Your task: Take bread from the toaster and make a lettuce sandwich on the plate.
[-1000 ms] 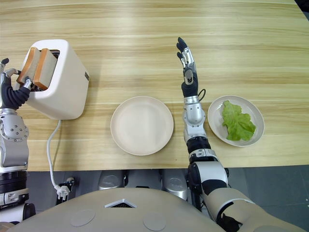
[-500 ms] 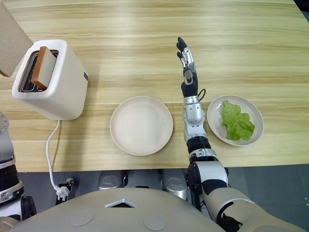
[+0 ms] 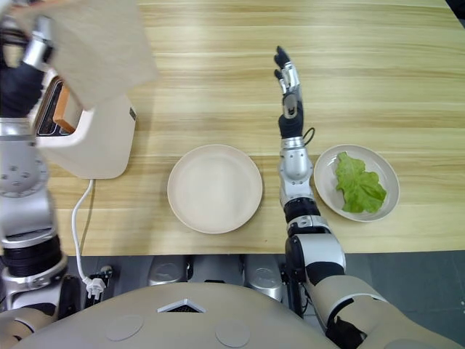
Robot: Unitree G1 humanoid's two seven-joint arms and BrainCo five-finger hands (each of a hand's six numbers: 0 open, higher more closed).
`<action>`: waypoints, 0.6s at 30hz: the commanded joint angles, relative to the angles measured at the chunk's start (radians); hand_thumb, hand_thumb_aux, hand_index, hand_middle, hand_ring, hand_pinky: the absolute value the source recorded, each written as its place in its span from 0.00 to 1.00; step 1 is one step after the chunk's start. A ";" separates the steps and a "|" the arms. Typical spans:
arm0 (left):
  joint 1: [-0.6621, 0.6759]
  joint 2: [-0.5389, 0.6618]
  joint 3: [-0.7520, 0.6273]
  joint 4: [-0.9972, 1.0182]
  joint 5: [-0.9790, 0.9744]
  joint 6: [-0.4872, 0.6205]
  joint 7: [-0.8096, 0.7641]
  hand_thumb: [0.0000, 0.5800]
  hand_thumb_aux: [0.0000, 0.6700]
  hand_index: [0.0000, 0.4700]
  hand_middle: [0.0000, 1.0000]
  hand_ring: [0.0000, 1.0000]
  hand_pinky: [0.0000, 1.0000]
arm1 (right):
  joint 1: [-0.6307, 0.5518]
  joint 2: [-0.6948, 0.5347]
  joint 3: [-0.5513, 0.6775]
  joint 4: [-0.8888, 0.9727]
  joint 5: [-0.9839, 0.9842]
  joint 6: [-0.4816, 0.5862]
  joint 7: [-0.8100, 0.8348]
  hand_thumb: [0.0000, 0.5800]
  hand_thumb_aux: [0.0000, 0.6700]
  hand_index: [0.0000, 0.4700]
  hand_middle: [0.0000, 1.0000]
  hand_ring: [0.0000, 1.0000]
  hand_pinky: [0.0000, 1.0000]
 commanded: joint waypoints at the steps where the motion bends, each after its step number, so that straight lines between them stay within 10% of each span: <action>1: 0.010 -0.073 -0.139 0.098 -0.034 -0.001 -0.066 1.00 1.00 0.98 1.00 1.00 1.00 | -0.020 -0.051 -0.054 -0.022 0.045 -0.003 -0.015 0.00 0.00 0.00 0.00 0.00 0.00; 18: 0.230 -0.186 -0.432 0.438 0.030 -0.007 -0.126 1.00 1.00 0.98 1.00 1.00 1.00 | 0.049 -0.287 -0.107 0.006 -0.034 0.017 -0.070 0.00 0.00 0.00 0.00 0.00 0.00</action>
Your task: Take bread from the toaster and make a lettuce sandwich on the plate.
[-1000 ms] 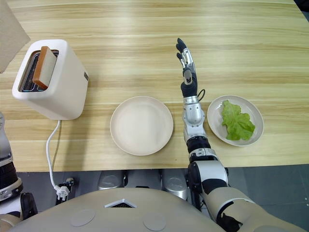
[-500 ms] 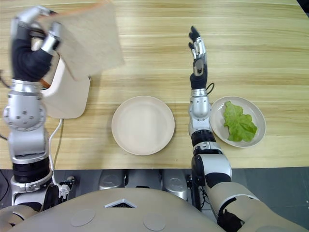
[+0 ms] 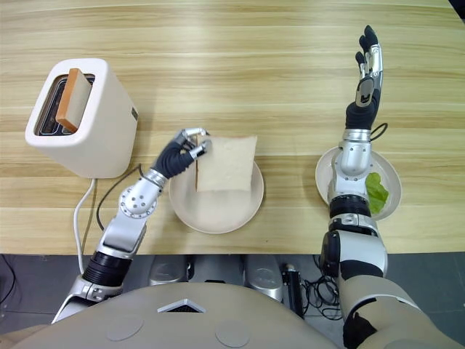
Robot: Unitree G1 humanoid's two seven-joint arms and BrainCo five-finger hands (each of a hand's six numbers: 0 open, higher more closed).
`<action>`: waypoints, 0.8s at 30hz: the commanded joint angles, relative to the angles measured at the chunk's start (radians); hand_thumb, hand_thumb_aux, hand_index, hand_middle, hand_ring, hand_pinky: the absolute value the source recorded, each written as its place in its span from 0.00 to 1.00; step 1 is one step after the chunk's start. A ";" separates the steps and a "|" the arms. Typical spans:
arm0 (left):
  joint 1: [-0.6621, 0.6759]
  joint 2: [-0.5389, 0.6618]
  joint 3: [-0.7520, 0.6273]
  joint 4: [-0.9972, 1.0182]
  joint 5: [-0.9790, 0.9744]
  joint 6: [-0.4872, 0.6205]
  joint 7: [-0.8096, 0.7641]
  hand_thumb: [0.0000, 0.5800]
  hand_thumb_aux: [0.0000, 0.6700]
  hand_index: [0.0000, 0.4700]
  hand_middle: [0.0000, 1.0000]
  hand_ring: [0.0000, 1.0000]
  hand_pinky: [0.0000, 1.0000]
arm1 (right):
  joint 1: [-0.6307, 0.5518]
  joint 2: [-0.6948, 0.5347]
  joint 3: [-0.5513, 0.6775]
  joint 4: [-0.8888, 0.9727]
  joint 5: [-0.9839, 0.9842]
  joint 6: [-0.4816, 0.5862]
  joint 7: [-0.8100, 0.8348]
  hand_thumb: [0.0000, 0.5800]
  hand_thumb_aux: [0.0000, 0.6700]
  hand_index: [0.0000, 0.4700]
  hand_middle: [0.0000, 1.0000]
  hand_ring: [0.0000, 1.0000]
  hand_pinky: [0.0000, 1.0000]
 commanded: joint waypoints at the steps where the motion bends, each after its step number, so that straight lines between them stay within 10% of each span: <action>1: 0.033 0.017 -0.024 0.017 0.037 0.015 -0.004 1.00 1.00 0.98 1.00 1.00 1.00 | 0.028 -0.021 0.005 0.004 -0.027 0.014 -0.011 0.00 0.00 0.00 0.00 0.00 0.00; 14: 0.038 0.057 -0.022 0.033 0.107 0.053 0.009 1.00 1.00 0.98 1.00 1.00 1.00 | 0.058 -0.025 0.015 -0.008 -0.061 0.015 -0.033 0.00 0.00 0.00 0.00 0.00 0.00; 15: 0.033 0.062 -0.020 0.035 0.130 0.052 0.027 0.00 0.00 0.00 1.00 1.00 1.00 | 0.059 -0.025 0.015 -0.008 -0.062 0.015 -0.033 0.00 0.00 0.00 0.00 0.00 0.00; 17: 0.022 0.068 -0.016 0.041 0.168 0.046 0.065 0.00 0.00 0.00 1.00 1.00 1.00 | 0.059 -0.026 0.015 -0.008 -0.062 0.016 -0.033 0.00 0.00 0.00 0.00 0.00 0.00; 18: 0.019 0.068 -0.013 0.044 0.177 0.043 0.077 0.00 0.00 0.00 0.89 0.89 0.89 | 0.059 -0.026 0.015 -0.007 -0.061 0.016 -0.032 0.00 0.00 0.00 0.00 0.00 0.00; 19: 0.015 0.069 -0.009 0.041 0.200 0.046 0.099 0.00 0.00 0.00 0.00 0.00 0.00 | 0.059 -0.027 0.015 -0.007 -0.061 0.015 -0.031 0.00 0.00 0.00 0.00 0.00 0.00; 24: -0.005 0.091 0.027 -0.012 0.299 0.058 0.183 0.00 0.00 0.00 0.00 0.00 0.00 | 0.064 -0.033 0.012 -0.009 -0.059 0.012 -0.030 0.00 0.00 0.00 0.00 0.00 0.00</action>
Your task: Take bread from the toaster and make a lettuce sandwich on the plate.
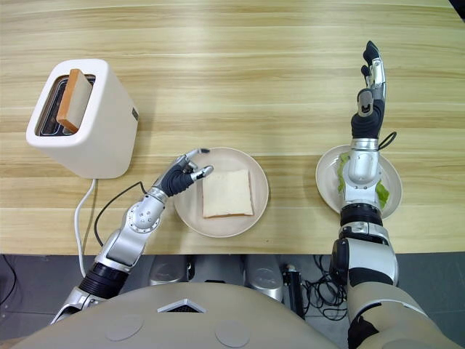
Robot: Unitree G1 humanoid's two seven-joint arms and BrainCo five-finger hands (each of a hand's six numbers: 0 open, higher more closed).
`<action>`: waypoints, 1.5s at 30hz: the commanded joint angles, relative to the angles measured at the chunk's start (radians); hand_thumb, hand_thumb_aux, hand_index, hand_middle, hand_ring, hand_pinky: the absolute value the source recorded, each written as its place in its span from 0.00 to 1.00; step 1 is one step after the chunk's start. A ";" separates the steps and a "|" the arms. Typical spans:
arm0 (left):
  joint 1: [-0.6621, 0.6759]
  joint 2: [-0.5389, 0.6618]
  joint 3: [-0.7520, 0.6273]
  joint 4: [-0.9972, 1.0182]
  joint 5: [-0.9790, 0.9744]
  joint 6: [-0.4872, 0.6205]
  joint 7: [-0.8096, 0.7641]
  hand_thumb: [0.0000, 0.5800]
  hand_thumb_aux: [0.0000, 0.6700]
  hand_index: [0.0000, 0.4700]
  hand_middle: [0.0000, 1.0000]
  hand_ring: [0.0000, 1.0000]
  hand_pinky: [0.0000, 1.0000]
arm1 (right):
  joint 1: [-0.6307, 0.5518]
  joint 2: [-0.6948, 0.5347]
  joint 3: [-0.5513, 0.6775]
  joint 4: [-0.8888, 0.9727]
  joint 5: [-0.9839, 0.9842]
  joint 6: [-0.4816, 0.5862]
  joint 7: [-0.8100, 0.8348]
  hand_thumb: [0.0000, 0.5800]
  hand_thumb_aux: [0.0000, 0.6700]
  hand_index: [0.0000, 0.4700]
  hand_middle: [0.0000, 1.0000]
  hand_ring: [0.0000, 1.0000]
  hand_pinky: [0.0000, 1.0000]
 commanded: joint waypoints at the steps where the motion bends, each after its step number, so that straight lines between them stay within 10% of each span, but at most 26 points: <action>1: -0.005 0.028 0.043 -0.049 0.067 0.022 0.050 0.00 0.00 0.00 0.00 0.00 0.00 | 0.012 -0.008 0.007 -0.007 -0.008 0.005 -0.003 0.00 0.00 0.00 0.00 0.00 0.00; 11: 0.012 0.108 0.170 -0.226 0.104 0.061 0.033 0.00 0.00 0.00 0.00 0.00 0.00 | 0.074 -0.096 0.003 -0.012 -0.102 -0.025 -0.059 0.00 0.00 0.00 0.00 0.00 0.00; 24: 0.010 -0.014 0.197 -0.130 -0.001 0.006 0.095 0.00 0.00 0.00 0.00 0.00 0.00 | 0.183 -0.436 0.467 0.240 -0.937 0.301 -1.022 0.00 0.00 0.00 0.00 0.00 0.00; 45: 0.015 -0.016 0.180 -0.079 0.008 -0.015 0.134 0.00 0.00 0.00 0.00 0.00 0.00 | 0.192 -0.422 0.649 0.442 -0.844 0.478 -1.023 0.00 0.00 0.00 0.00 0.00 0.00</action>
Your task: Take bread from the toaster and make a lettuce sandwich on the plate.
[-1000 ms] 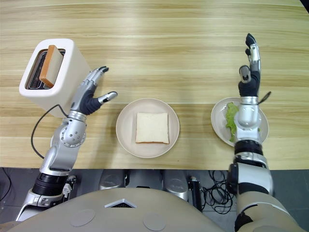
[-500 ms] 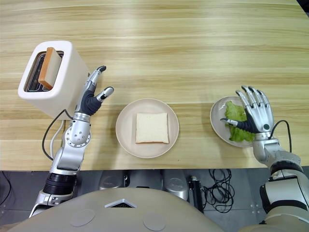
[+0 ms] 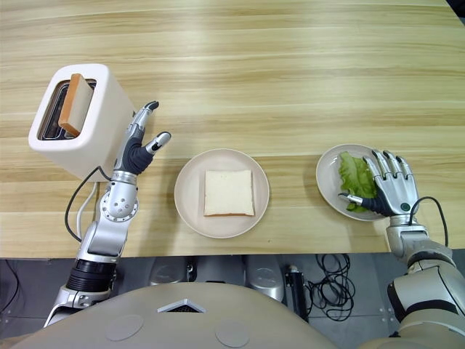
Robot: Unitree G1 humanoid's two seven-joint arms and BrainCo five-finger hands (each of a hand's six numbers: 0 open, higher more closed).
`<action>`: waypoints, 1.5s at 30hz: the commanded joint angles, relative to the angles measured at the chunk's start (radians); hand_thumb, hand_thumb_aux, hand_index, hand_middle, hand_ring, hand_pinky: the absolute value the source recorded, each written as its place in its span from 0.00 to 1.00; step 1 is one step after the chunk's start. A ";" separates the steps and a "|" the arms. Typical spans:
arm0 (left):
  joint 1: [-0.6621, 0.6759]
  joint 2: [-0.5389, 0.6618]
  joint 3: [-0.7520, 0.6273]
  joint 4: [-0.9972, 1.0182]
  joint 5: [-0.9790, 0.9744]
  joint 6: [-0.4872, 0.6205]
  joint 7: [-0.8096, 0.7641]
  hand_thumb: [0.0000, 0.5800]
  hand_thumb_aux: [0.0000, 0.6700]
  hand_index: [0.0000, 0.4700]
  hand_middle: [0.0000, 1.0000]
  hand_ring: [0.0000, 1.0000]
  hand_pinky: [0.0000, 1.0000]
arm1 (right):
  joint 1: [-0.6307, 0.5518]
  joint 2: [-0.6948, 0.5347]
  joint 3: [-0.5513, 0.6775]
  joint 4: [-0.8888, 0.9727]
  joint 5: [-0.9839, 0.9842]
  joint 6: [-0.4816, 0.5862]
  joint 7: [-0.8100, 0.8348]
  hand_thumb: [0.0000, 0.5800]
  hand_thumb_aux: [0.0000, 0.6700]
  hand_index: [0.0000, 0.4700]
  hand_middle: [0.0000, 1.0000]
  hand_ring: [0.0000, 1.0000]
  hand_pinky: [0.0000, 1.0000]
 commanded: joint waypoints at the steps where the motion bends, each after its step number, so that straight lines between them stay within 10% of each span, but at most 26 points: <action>1: 0.009 -0.002 -0.008 0.026 0.004 -0.004 0.003 0.00 0.00 0.00 0.00 0.00 0.00 | 0.010 -0.006 0.017 0.009 0.032 0.004 0.028 0.24 0.13 0.12 0.00 0.00 0.00; 2: 0.009 -0.002 -0.008 0.027 0.003 -0.005 0.003 0.00 0.00 0.00 0.00 0.00 0.00 | 0.010 -0.006 0.020 0.007 0.035 0.003 0.028 0.24 0.13 0.12 0.00 0.00 0.00; 3: 0.009 -0.003 -0.007 0.028 0.003 -0.005 0.003 0.00 0.00 0.00 0.00 0.00 0.00 | 0.009 -0.007 0.024 0.005 0.037 0.002 0.027 0.83 0.58 0.57 0.00 0.00 0.00; 6: 0.009 -0.004 -0.007 0.031 0.002 -0.008 0.004 0.00 0.00 0.00 0.00 0.00 0.00 | 0.005 -0.005 0.036 0.004 0.044 0.001 0.027 1.00 1.00 0.98 0.00 0.00 0.00; 28: -0.005 -0.017 -0.014 0.073 -0.006 -0.031 0.007 0.00 0.00 0.00 0.00 0.00 0.00 | -0.060 0.002 0.070 -0.016 0.094 -0.053 0.015 1.00 1.00 0.98 0.00 0.00 0.00; 29: -0.005 -0.018 -0.013 0.075 -0.007 -0.032 0.008 0.00 0.00 0.00 0.00 0.00 0.00 | -0.076 -0.004 0.064 -0.027 0.100 -0.070 0.004 1.00 1.00 0.98 0.32 0.32 0.32; 30: -0.005 -0.019 -0.012 0.076 -0.007 -0.034 0.009 0.00 0.00 0.00 0.00 0.00 0.00 | -0.094 -0.010 0.059 -0.039 0.107 -0.091 -0.005 1.00 1.00 0.98 1.00 1.00 1.00; 45: -0.049 -0.022 0.001 0.126 -0.009 -0.050 0.022 0.00 0.00 0.00 0.00 0.00 0.00 | -0.233 0.009 0.044 -0.553 0.044 -0.234 -0.040 1.00 1.00 0.98 1.00 1.00 1.00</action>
